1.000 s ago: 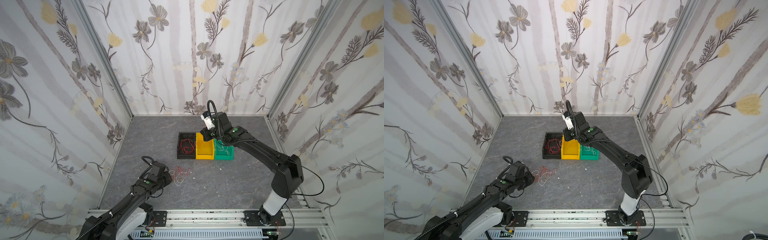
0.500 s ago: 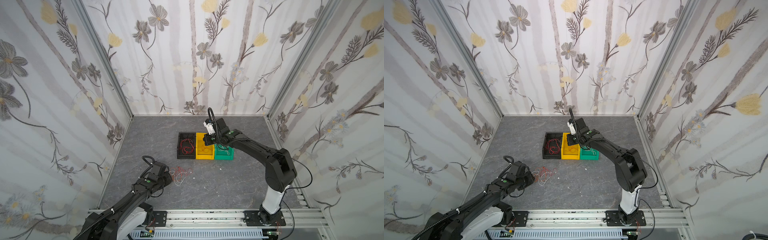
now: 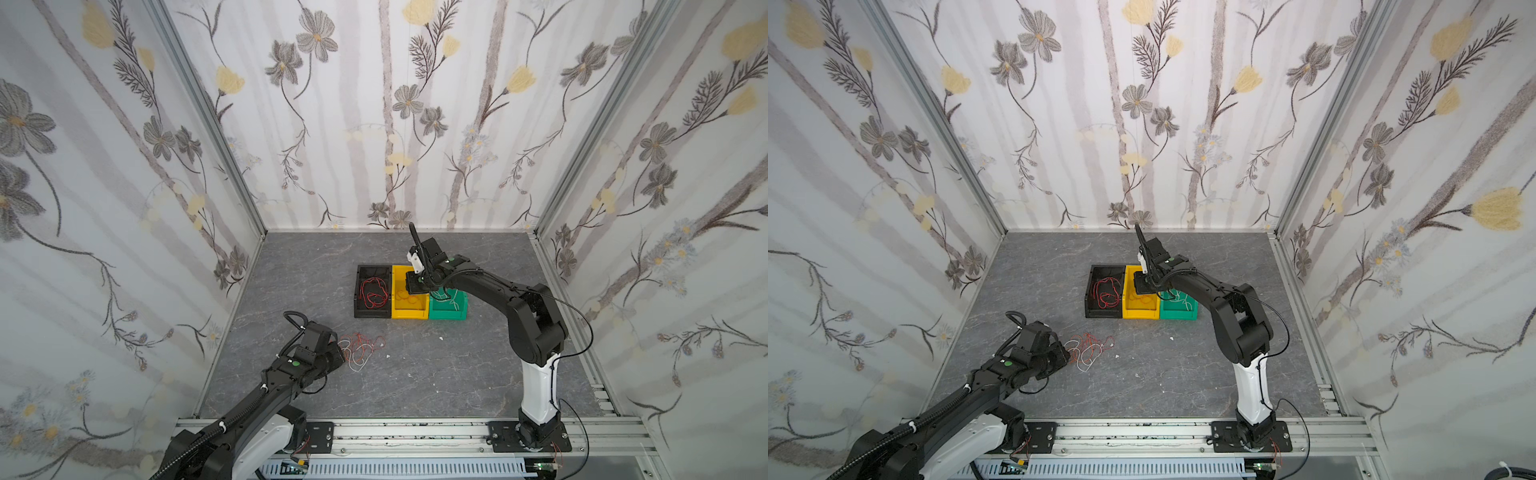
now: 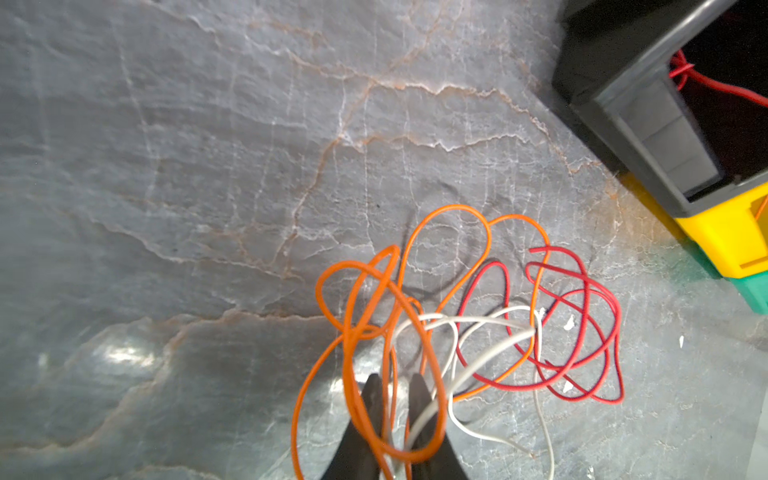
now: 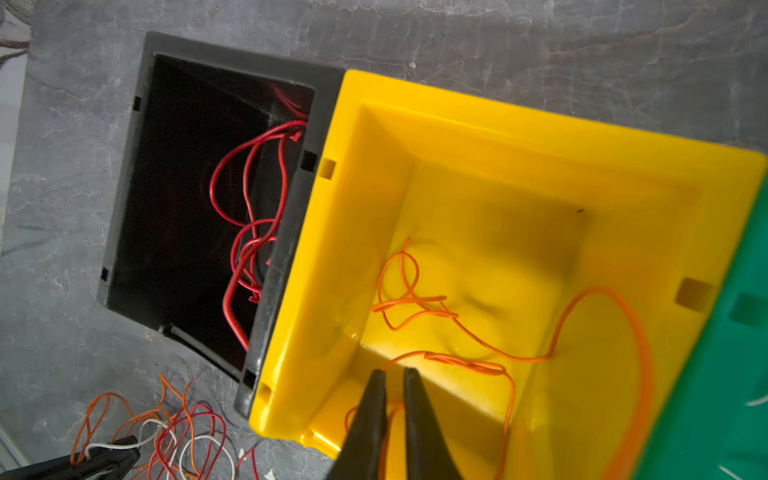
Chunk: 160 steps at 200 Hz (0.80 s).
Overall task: Untangle the cables
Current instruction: 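Open the right gripper to drop the orange wire into the yellow bin, then move the right gripper back to the tangle and grasp a red wire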
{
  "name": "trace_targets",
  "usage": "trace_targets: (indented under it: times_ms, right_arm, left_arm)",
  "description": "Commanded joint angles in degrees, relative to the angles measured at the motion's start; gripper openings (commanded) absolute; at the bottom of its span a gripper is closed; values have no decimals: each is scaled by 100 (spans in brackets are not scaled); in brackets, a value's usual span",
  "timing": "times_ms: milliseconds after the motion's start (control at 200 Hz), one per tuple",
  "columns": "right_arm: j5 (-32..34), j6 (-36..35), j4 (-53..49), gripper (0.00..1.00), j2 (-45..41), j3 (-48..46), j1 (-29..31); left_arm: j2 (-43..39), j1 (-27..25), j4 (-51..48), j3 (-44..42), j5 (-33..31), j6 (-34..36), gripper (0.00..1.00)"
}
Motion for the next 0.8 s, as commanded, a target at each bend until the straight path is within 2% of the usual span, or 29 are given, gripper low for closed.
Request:
trace_targets:
  times_ms: [0,225,350,445,615,794]
  right_arm:
    - [175,2,-350,35,-112,74,8]
    - [153,-165,-674,56,-563,66,-5]
    - [196,-220,-777,63,-904,-94,-38]
    - [110,-222,-748,64,-1194,-337,-60]
    - [-447,20,-249,64,-1763,-1133,-29]
    - [-642,271,156,64,-2248,-1941,135]
  left_arm:
    - [0,7,103,89,10,-34,16]
    - [55,5,185,138,55,-23,16]
    - [162,7,323,136,145,-12,16]
    - [288,7,466,140,236,3,17]
    - [641,-90,850,193,539,137,16]
    - [1118,-520,1257,301,573,303,11]
